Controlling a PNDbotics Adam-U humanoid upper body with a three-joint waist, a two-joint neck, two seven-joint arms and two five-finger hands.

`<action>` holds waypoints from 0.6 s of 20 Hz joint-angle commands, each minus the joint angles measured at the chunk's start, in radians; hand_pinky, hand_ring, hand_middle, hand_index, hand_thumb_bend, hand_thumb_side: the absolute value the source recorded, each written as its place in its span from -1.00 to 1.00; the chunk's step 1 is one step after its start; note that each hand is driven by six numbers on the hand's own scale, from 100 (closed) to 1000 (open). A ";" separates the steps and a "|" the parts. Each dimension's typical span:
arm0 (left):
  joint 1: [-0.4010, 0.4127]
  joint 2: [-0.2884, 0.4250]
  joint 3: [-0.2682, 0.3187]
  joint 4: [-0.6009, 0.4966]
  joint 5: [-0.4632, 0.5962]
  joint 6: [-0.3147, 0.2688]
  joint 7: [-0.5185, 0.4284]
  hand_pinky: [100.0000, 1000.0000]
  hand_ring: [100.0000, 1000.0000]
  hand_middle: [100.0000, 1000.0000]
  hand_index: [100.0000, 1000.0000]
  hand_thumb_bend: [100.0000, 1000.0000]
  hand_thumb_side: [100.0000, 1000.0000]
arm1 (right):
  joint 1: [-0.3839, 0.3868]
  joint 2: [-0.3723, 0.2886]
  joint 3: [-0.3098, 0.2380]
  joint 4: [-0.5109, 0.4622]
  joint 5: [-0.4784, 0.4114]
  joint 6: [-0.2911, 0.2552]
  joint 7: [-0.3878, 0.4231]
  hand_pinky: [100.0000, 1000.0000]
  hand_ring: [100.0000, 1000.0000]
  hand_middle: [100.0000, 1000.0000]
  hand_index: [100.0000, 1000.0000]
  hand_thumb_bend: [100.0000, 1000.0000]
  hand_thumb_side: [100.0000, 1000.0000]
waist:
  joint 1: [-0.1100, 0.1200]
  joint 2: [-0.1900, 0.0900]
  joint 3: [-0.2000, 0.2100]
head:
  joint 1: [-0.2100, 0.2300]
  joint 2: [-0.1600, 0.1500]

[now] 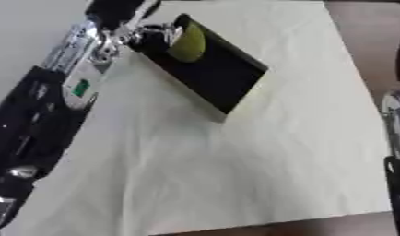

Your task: Pick up objects on the table and place them in the box.

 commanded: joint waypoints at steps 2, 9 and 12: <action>0.004 0.137 0.039 -0.236 0.260 0.051 -0.014 0.44 0.56 0.37 0.66 -0.71 -1.00 | -0.004 -0.048 -0.016 -0.021 0.011 -0.002 -0.012 0.66 0.36 0.20 0.43 -1.00 0.21 | 0.010 -0.031 0.014 | -0.035 0.025; 0.127 0.349 0.148 -0.540 0.561 0.142 -0.020 0.42 0.55 0.35 0.64 -0.72 -0.97 | 0.005 -0.076 -0.029 -0.021 0.026 -0.007 -0.027 0.65 0.36 0.20 0.43 -1.00 0.18 | 0.020 -0.039 0.053 | -0.074 0.017; 0.218 0.425 0.196 -0.614 0.696 0.165 0.060 0.41 0.55 0.34 0.63 -0.73 -0.90 | 0.007 -0.085 -0.035 -0.021 0.031 -0.009 -0.035 0.65 0.36 0.20 0.43 -1.00 0.17 | 0.019 -0.042 0.070 | -0.085 0.006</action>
